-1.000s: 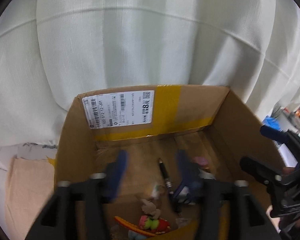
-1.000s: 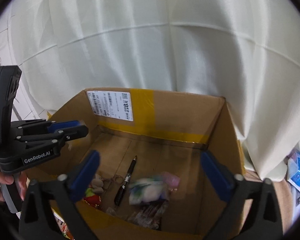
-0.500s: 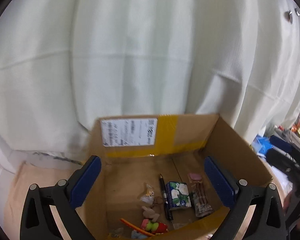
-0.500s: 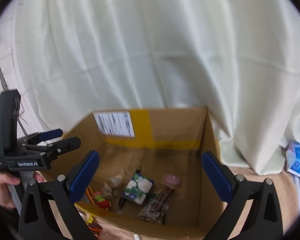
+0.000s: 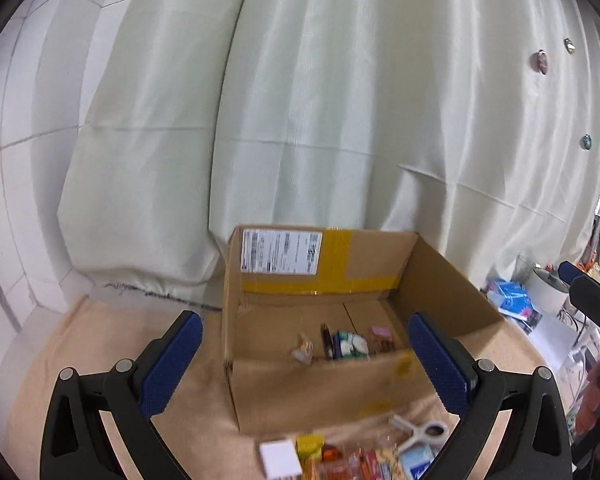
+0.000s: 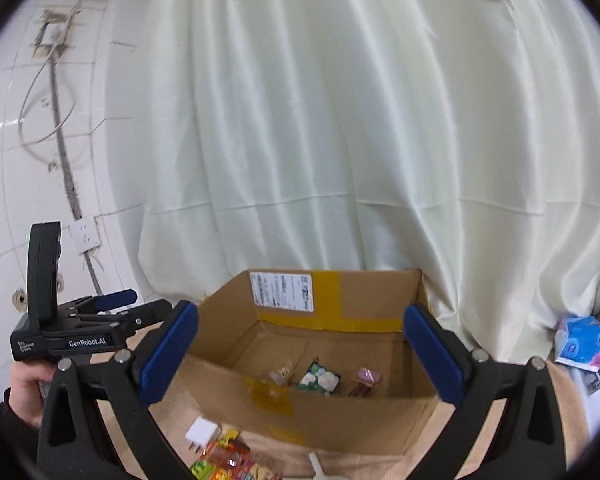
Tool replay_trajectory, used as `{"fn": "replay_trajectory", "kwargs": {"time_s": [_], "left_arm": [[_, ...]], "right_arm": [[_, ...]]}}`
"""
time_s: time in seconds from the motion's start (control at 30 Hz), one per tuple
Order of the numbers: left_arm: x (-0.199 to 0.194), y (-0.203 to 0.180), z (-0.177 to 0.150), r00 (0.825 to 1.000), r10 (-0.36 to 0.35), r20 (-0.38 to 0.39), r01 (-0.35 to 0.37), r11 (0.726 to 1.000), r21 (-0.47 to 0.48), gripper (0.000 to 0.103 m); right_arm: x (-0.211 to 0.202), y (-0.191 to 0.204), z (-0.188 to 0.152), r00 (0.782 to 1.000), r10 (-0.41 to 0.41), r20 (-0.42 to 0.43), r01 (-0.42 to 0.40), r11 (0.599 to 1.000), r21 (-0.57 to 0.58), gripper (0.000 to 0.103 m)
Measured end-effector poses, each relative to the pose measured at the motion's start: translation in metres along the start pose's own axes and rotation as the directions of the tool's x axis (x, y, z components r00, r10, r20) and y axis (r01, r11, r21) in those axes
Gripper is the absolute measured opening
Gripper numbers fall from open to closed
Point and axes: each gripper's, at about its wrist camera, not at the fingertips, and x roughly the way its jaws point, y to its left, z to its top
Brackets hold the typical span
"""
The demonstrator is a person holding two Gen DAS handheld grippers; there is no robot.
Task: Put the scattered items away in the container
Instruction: 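Move the left gripper back toward the white charger, then grasp the white charger with the left gripper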
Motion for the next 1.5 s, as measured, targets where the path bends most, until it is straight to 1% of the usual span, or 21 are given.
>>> {"fn": "replay_trajectory", "kwargs": {"time_s": [0.07, 0.1, 0.27, 0.37, 0.43, 0.47, 0.53, 0.6, 0.63, 0.67, 0.77, 0.83, 0.9, 0.93, 0.97, 1.0, 1.07, 1.2, 1.27, 1.33, 1.5], "left_arm": [[-0.003, 0.002, -0.020, 0.998, 0.063, -0.009, -0.063, 0.998, 0.009, 0.103], [-0.002, 0.004, -0.027, 0.997, 0.077, -0.022, -0.077, 0.997, 0.013, 0.103], [0.008, 0.007, -0.071, 0.994, 0.077, -0.083, -0.076, 0.997, 0.018, 0.103], [0.013, 0.009, -0.094, 0.989, 0.118, -0.087, -0.115, 0.993, 0.032, 0.103], [0.015, 0.012, -0.109, 0.986, 0.142, -0.082, -0.141, 0.990, 0.018, 0.103], [0.017, 0.015, -0.116, 0.986, 0.141, -0.090, -0.141, 0.990, 0.004, 0.103], [0.024, 0.022, -0.128, 0.985, 0.109, -0.136, -0.114, 0.993, -0.030, 0.103], [0.038, 0.026, -0.139, 0.974, 0.098, -0.203, -0.109, 0.993, -0.040, 0.103], [0.044, 0.026, -0.143, 0.966, 0.118, -0.229, -0.126, 0.992, -0.022, 0.103], [0.051, 0.025, -0.147, 0.955, 0.162, -0.250, -0.163, 0.986, 0.016, 0.103], [0.062, 0.023, -0.152, 0.937, 0.227, -0.266, -0.216, 0.974, 0.072, 0.103], [0.068, 0.023, -0.151, 0.934, 0.237, -0.269, -0.225, 0.972, 0.073, 0.103], [0.076, 0.022, -0.149, 0.919, 0.269, -0.290, -0.256, 0.963, 0.082, 0.103], [0.080, 0.020, -0.148, 0.920, 0.257, -0.296, -0.243, 0.966, 0.085, 0.103], [0.082, 0.018, -0.148, 0.926, 0.237, -0.295, -0.222, 0.972, 0.083, 0.103], [0.083, 0.015, -0.147, 0.928, 0.234, -0.292, -0.217, 0.972, 0.088, 0.103], [0.090, 0.009, -0.146, 0.913, 0.282, -0.295, -0.257, 0.959, 0.122, 0.103], [0.101, 0.002, -0.151, 0.886, 0.352, -0.301, -0.305, 0.933, 0.192, 0.103], [0.103, 0.001, -0.153, 0.885, 0.355, -0.301, -0.305, 0.931, 0.202, 0.103], [0.107, 0.000, -0.156, 0.875, 0.367, -0.317, -0.312, 0.926, 0.211, 0.103], [0.110, 0.002, -0.160, 0.875, 0.358, -0.325, -0.304, 0.930, 0.206, 0.103]], "right_arm": [[-0.005, 0.004, -0.010, 1.000, 0.018, -0.007, -0.018, 1.000, 0.006, 0.103], [-0.008, 0.005, -0.017, 1.000, 0.011, 0.001, -0.011, 1.000, 0.017, 0.103], [-0.021, 0.007, -0.050, 0.999, -0.036, 0.016, 0.036, 0.998, 0.046, 0.103], [-0.019, 0.007, -0.074, 0.998, -0.052, -0.040, 0.054, 0.997, 0.051, 0.103], [-0.016, 0.008, -0.092, 0.995, -0.074, -0.066, 0.077, 0.996, 0.042, 0.103], [-0.016, 0.008, -0.099, 0.994, -0.081, -0.071, 0.084, 0.996, 0.039, 0.103], [-0.013, 0.006, -0.115, 0.991, -0.095, -0.098, 0.099, 0.994, 0.038, 0.103], [-0.009, 0.002, -0.129, 0.986, -0.097, -0.133, 0.104, 0.993, 0.047, 0.103], [-0.006, -0.001, -0.135, 0.983, -0.098, -0.154, 0.107, 0.993, 0.053, 0.103], [-0.005, -0.003, -0.140, 0.980, -0.099, -0.173, 0.111, 0.992, 0.059, 0.103], [-0.003, -0.008, -0.149, 0.976, -0.098, -0.193, 0.113, 0.991, 0.070, 0.103], [-0.003, -0.009, -0.152, 0.975, -0.101, -0.199, 0.116, 0.991, 0.068, 0.103], [-0.002, -0.011, -0.154, 0.974, -0.100, -0.205, 0.116, 0.991, 0.066, 0.103], [-0.001, -0.011, -0.154, 0.973, -0.100, -0.209, 0.117, 0.991, 0.067, 0.103], [0.000, -0.012, -0.155, 0.972, -0.098, -0.212, 0.114, 0.991, 0.065, 0.103], [0.000, -0.013, -0.155, 0.973, -0.096, -0.211, 0.112, 0.992, 0.064, 0.103], [0.001, -0.014, -0.155, 0.973, -0.093, -0.209, 0.108, 0.992, 0.065, 0.103], [0.001, -0.015, -0.155, 0.973, -0.087, -0.213, 0.103, 0.993, 0.065, 0.103], [0.001, -0.016, -0.155, 0.974, -0.084, -0.212, 0.099, 0.993, 0.062, 0.103], [0.003, -0.017, -0.155, 0.973, -0.085, -0.216, 0.101, 0.993, 0.064, 0.103], [0.007, -0.017, -0.158, 0.972, -0.070, -0.225, 0.087, 0.994, 0.067, 0.103]]}}
